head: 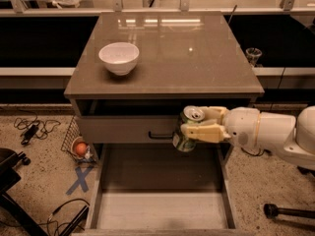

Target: Pick green can from middle drawer and place on counter

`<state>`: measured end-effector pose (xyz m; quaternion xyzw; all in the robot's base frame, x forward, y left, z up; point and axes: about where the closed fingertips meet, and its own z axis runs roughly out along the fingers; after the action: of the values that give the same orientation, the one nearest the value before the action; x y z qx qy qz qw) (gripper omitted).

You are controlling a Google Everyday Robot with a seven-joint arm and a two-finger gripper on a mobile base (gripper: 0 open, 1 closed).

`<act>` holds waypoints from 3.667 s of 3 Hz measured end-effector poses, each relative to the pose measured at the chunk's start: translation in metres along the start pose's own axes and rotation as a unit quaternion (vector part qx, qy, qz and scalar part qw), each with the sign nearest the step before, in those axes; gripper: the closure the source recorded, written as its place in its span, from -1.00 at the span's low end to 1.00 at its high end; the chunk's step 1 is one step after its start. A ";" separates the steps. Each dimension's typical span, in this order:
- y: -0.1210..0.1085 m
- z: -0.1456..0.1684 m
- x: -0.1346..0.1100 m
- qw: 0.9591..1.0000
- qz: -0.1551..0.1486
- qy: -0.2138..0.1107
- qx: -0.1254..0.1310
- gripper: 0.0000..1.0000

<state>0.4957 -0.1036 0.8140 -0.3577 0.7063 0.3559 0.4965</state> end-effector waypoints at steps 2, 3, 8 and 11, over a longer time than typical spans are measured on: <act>-0.061 -0.030 -0.164 0.997 -0.010 -0.004 0.077 1.00; -0.098 -0.032 -0.220 0.993 -0.032 -0.003 0.109 1.00; -0.320 0.039 -0.194 0.977 0.008 0.047 0.206 1.00; -0.339 0.053 -0.152 0.983 0.013 0.033 0.181 0.52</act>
Offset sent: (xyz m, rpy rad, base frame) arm 0.1179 -0.0518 0.2340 -0.0597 -0.0666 -0.2216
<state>0.8483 -0.2014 0.8959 -0.2643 0.7795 0.2169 0.5249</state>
